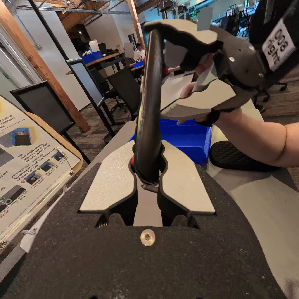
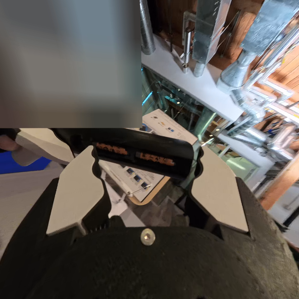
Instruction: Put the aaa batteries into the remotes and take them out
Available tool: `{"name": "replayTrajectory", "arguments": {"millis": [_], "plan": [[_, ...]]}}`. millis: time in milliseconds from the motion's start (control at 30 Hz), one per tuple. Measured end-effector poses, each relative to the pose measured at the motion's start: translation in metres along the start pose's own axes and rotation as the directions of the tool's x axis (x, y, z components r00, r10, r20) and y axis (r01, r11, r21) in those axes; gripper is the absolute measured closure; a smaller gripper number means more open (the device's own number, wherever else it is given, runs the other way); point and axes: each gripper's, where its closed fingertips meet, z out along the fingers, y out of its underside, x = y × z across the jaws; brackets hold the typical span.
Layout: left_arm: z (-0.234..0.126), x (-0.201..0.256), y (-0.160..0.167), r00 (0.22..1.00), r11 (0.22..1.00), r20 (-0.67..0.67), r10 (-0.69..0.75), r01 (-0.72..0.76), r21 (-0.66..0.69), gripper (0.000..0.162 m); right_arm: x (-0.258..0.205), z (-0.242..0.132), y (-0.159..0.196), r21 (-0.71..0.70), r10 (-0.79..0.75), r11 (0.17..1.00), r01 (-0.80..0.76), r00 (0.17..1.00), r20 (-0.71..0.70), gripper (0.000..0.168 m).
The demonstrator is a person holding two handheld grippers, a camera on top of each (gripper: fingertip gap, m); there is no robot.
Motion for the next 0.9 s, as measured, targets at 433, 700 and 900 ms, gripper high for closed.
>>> {"name": "replayTrajectory", "arguments": {"millis": [433, 700, 900], "plan": [[0.008, -0.010, 0.007, 0.990, 0.999, 0.129, -0.053, 0.054, -0.002, 0.138, -0.007, 0.003, 0.011, -0.080, 0.018, 0.997, -0.023, 0.998, -0.053, 0.064], [0.008, -0.009, 0.005, 0.987, 0.999, 0.152, -0.047, 0.046, 0.010, 0.138, -0.011, 0.002, 0.009, -0.074, -0.013, 0.997, 0.011, 1.000, -0.019, 0.074], [0.009, -0.009, 0.004, 0.985, 0.999, 0.164, -0.043, 0.040, 0.020, 0.138, 0.000, -0.001, 0.006, -0.070, 0.005, 0.997, -0.007, 0.999, -0.039, 0.074]]}}
